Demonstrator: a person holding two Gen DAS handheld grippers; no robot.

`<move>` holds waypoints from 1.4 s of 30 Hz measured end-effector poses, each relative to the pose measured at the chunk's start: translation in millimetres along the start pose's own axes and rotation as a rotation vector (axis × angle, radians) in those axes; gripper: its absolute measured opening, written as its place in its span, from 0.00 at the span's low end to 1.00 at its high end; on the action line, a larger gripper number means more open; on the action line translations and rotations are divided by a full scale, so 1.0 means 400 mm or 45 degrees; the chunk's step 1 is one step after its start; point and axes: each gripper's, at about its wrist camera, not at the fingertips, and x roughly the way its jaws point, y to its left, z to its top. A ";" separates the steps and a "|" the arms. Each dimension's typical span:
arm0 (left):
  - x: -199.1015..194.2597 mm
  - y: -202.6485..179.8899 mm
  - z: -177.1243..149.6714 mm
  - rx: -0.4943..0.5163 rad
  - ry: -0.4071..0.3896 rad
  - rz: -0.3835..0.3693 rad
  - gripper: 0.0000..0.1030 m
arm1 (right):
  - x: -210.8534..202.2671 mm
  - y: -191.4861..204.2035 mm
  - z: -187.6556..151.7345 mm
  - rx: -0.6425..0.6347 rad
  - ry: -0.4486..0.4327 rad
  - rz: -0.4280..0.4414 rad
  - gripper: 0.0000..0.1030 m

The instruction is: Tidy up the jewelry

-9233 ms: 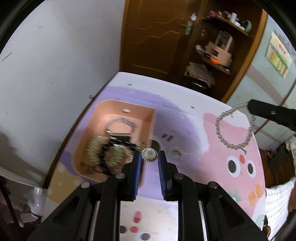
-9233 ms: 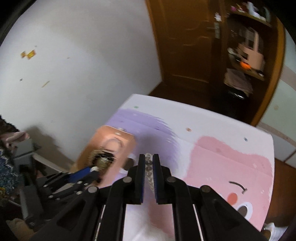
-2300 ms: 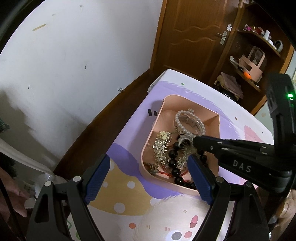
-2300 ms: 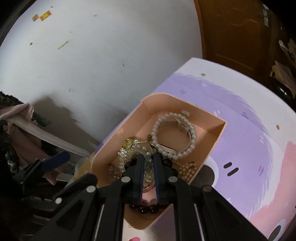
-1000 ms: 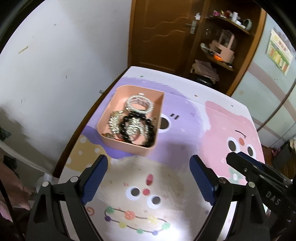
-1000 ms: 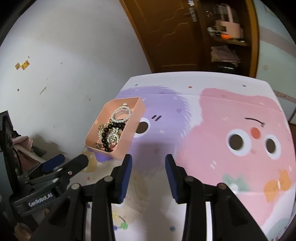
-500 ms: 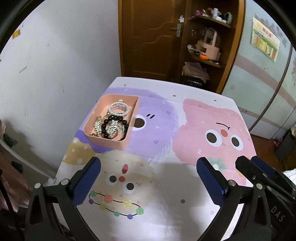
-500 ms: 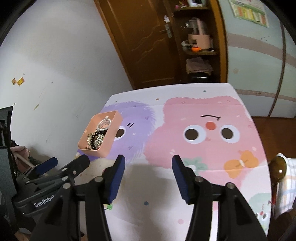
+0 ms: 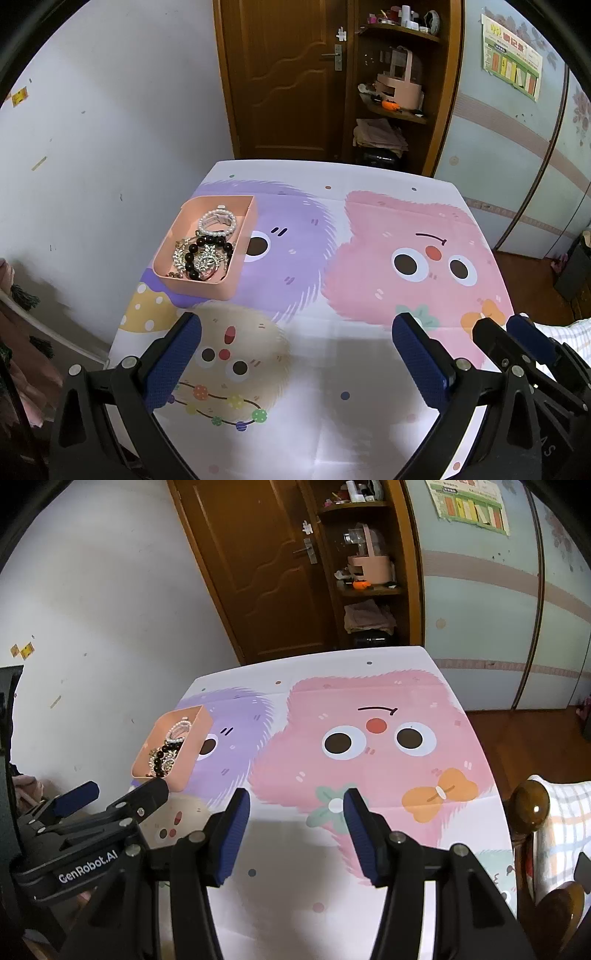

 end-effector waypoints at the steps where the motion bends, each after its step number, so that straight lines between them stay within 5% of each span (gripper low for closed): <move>1: 0.000 0.000 0.000 0.000 0.000 0.001 0.99 | 0.001 -0.002 0.001 0.002 0.002 -0.001 0.51; 42: 0.015 0.013 -0.008 -0.005 0.026 0.003 0.99 | 0.024 0.004 -0.012 0.001 0.025 -0.003 0.51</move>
